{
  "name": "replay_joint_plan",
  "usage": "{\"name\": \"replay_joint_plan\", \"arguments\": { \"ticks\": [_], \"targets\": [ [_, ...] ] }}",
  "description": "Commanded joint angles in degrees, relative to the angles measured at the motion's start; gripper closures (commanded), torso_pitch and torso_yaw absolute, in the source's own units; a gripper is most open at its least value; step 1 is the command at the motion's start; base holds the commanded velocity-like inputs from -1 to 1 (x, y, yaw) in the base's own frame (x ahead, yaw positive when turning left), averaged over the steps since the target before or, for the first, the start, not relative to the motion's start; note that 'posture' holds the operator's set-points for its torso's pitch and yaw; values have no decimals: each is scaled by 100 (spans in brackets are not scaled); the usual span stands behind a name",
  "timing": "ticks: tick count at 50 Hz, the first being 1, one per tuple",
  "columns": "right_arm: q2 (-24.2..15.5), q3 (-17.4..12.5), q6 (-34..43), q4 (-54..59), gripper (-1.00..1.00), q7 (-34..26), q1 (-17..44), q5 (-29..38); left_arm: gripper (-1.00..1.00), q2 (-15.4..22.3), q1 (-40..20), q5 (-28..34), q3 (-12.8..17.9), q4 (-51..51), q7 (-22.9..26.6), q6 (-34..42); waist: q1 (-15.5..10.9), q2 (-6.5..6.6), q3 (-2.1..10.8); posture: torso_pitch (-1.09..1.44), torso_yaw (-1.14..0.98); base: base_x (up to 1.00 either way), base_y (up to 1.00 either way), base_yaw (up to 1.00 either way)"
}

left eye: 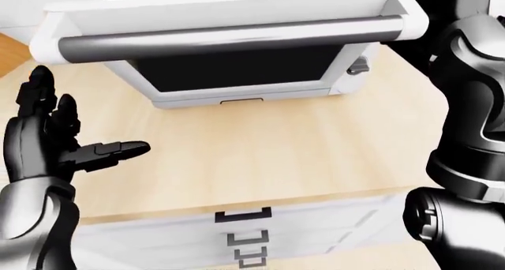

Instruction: Close the toaster oven door.

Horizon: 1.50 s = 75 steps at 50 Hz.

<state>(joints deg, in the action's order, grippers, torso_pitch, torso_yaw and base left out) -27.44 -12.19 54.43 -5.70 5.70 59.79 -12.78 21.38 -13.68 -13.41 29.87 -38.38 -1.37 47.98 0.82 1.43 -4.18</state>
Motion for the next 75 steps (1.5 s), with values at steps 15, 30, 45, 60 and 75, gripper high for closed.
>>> {"name": "replay_joint_plan", "arguments": {
  "ticks": [15, 30, 45, 60, 75],
  "targets": [
    [-67, -43, -380, -226, -100, -176, 451, 28, -100, -368, 32, 197, -353, -928, 136, 328, -46, -54, 200, 0, 0, 0, 0, 0],
    [-51, -47, -421, -229, -100, -181, 404, 44, -100, -874, 220, 461, -817, -1448, 232, 580, -62, -98, 207, 0, 0, 0, 0, 0],
    [-66, -46, -458, -196, -100, -212, 405, 81, -100, -1329, 392, 647, -1359, -2148, 256, 1097, -86, -152, 217, 0, 0, 0, 0, 0],
    [-51, -35, -485, -153, -100, -210, 438, 87, -100, -1037, 67, -266, -1758, -2162, -637, 1260, -103, -176, 222, 0, 0, 0, 0, 0],
    [-45, -50, -502, -193, -100, -193, 365, 73, -100, -346, -123, -2093, -2447, -2162, -2620, 1058, -101, -161, 233, 0, 0, 0, 0, 0]
  ]
}}
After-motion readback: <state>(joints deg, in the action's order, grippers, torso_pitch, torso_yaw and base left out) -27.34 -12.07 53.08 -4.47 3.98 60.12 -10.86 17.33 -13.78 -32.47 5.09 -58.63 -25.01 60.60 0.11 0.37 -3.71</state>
